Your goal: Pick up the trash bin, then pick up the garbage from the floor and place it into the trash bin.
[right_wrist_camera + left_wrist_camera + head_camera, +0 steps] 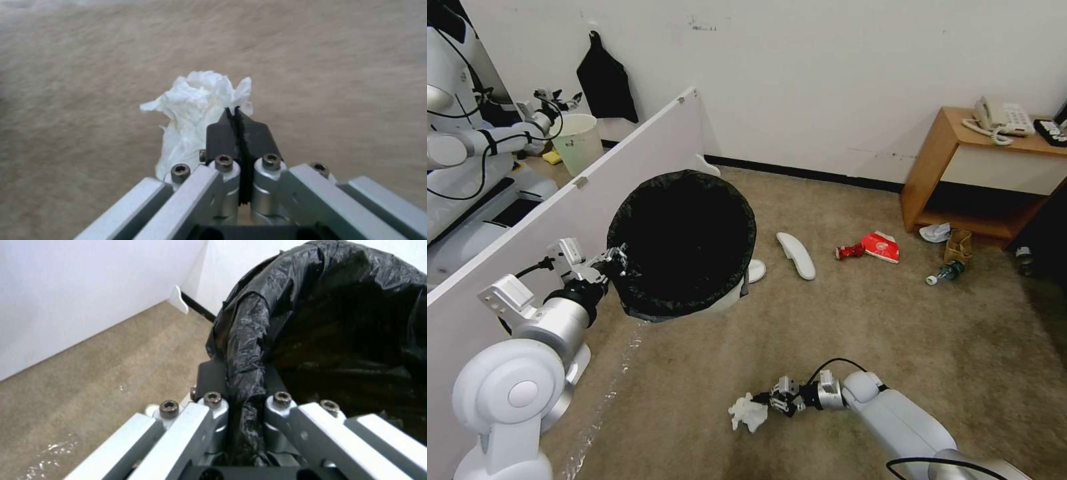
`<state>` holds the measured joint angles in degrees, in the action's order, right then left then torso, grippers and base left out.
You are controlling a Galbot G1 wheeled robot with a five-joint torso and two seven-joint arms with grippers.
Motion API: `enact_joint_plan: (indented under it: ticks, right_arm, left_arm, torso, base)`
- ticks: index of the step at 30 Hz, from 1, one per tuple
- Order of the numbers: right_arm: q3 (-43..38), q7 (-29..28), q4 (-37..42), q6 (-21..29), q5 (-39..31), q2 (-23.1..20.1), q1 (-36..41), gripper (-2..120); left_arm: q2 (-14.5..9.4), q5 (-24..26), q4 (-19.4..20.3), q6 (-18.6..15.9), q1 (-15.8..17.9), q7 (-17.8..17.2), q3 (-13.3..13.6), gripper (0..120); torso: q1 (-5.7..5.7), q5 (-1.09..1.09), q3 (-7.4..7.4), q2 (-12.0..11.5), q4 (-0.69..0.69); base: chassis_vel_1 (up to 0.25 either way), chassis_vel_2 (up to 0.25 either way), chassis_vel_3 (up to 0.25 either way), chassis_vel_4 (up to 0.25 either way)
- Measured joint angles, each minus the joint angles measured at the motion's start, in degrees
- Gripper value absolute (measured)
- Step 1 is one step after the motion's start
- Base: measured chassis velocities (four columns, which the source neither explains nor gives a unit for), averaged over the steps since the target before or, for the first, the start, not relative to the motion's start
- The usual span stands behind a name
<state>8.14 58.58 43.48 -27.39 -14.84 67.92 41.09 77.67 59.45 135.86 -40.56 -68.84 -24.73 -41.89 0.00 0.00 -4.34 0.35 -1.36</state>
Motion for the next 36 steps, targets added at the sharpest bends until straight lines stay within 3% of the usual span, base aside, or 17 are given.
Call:
enact_joint_plan:
  ticks: [8,16,20,23,26,36]
  right_arm:
    - [-7.0,-3.0,9.3,0.7,-3.4,-7.6,5.0,0]
    - [-21.7,-7.4,24.2,2.4,-8.3,-16.2,16.5,0]
    - [-26.2,-8.0,27.6,2.5,-9.2,-17.6,19.1,0]
    - [-37.7,-8.9,32.6,2.4,-12.2,-19.3,25.2,0]
    - [-43.4,-9.3,35.0,2.5,-13.3,-19.5,27.5,0]
    - [-55.5,-13.1,47.2,6.0,-19.3,-18.3,27.5,0]
  left_arm:
    - [-0.8,0.5,-0.2,0.0,0.2,-0.5,-0.1,4]
    - [-1.5,0.5,-1.0,0.0,0.5,-0.7,0.7,4]
    - [-1.5,0.5,-1.3,0.0,0.8,-0.8,1.0,4]
    - [-1.4,0.9,-1.5,0.1,1.6,-1.2,2.1,4]
    - [-2.0,1.0,-1.5,0.0,1.6,-1.3,2.2,4]
    - [-3.6,1.6,-1.2,-0.4,1.4,-1.6,2.7,4]
  torso:
    - [0.00,0.01,0.00,0.0,-0.02]
    - [0.00,0.00,0.00,0.0,-0.02]
    - [0.00,0.01,0.00,0.0,-0.02]
    - [0.00,0.03,0.00,0.0,-0.02]
    - [0.00,0.01,0.00,0.0,-0.03]
    - [0.00,-0.01,0.00,0.0,-0.01]
  base:
    - [0.000,0.000,0.000,0.000]
    - [0.000,0.000,0.000,0.000]
    - [0.000,0.000,0.000,0.000]
    - [0.000,0.000,0.000,0.000]
    - [0.000,0.000,0.000,0.000]
    - [0.000,0.000,0.000,0.000]
